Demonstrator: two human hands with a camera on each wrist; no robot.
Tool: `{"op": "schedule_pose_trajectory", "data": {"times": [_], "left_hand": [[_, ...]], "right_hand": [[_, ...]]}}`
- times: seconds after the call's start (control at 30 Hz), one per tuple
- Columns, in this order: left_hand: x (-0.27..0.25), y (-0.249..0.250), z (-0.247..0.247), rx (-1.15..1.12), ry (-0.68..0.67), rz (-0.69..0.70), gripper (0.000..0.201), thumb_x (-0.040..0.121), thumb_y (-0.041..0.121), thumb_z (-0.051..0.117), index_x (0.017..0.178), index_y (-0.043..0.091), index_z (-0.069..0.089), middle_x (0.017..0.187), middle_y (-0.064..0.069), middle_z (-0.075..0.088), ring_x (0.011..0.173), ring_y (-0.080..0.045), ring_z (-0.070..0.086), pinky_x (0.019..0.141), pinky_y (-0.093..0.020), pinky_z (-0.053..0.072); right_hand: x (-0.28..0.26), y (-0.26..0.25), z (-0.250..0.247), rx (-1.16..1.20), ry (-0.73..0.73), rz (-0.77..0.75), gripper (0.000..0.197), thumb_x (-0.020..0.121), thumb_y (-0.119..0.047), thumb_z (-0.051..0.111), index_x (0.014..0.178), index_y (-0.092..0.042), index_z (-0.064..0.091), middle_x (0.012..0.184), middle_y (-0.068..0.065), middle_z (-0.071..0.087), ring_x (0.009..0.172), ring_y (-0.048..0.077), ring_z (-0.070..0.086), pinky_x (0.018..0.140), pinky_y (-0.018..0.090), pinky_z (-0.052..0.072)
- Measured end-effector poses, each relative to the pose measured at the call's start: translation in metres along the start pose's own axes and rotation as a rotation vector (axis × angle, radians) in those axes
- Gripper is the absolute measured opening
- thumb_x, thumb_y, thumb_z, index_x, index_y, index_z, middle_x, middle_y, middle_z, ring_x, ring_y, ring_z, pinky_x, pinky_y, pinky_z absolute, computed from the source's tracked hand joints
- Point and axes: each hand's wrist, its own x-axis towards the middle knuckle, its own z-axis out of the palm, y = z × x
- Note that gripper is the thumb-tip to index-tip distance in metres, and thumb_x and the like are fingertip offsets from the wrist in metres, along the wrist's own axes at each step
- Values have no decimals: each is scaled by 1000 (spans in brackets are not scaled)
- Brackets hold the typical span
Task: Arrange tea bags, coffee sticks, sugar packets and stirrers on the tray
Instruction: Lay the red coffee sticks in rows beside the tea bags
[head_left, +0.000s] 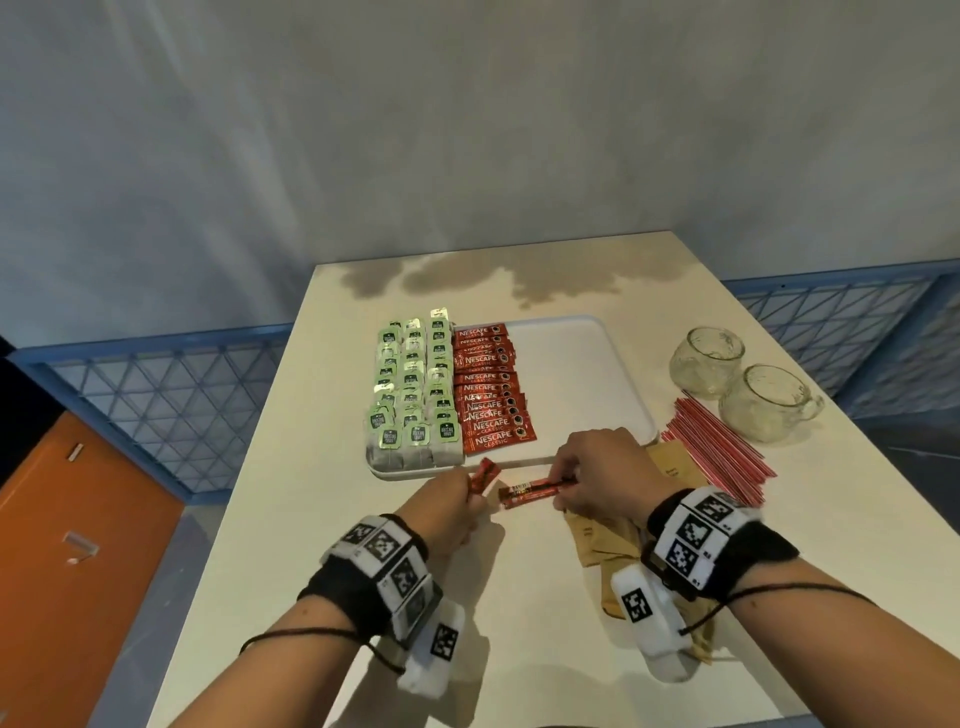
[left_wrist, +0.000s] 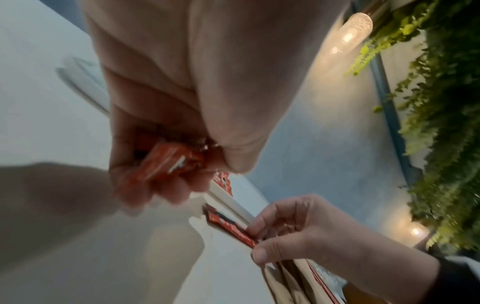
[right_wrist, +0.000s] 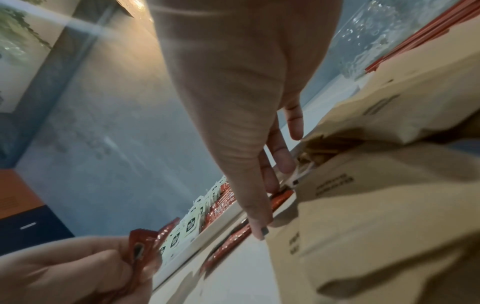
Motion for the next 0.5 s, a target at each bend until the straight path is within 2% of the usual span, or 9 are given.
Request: {"op": "schedule_pose_trajectory", "data": {"times": [0.13, 0.2, 0.23, 0.33, 0.4, 0.5], "left_hand": [[0, -20, -4, -23, 72, -61, 21, 103, 22, 33, 95, 10, 49, 86, -6, 55, 71, -17, 47, 65, -31, 36], [-2, -23, -4, -110, 94, -101, 26, 104, 26, 30, 95, 12, 49, 93, -10, 58, 74, -17, 46, 66, -32, 33], [-4, -24, -4, -144, 106, -101, 26, 104, 28, 31, 91, 14, 49, 90, -8, 57, 71, -15, 45, 65, -32, 33], [-4, -28, -4, -159, 131, -44, 24, 98, 33, 49, 78, 20, 51, 75, 2, 58, 66, -11, 50, 60, -27, 35], [-2, -34, -5, -184, 193, -15, 14, 90, 37, 65, 89, 25, 58, 82, 5, 68, 74, -8, 61, 66, -23, 43], [-2, -38, -12, -336, 305, 47, 39, 78, 35, 80, 111, 23, 64, 94, 10, 71, 87, -4, 66, 83, -26, 52]], "right_hand": [[1, -10, -3, 74, -69, -15, 29, 72, -38, 83, 98, -31, 75, 84, -11, 71, 79, 7, 63, 83, 29, 51], [3, -13, -3, 98, -85, -13, 22, 72, -35, 83, 93, -29, 77, 80, -12, 72, 76, 4, 64, 79, 29, 54], [3, -14, -3, 93, -87, -17, 19, 73, -34, 82, 91, -29, 77, 79, -12, 73, 76, 3, 64, 78, 29, 55], [6, -19, 1, 27, -81, -49, 9, 76, -31, 76, 85, -29, 76, 81, -13, 71, 78, 5, 62, 75, 29, 55], [7, -21, 4, 51, -75, -56, 7, 77, -28, 73, 84, -27, 75, 82, -12, 70, 79, 8, 62, 75, 31, 56], [9, -22, -3, 424, -102, 12, 4, 81, -21, 72, 80, -18, 75, 79, -4, 72, 76, 10, 65, 74, 29, 54]]}}
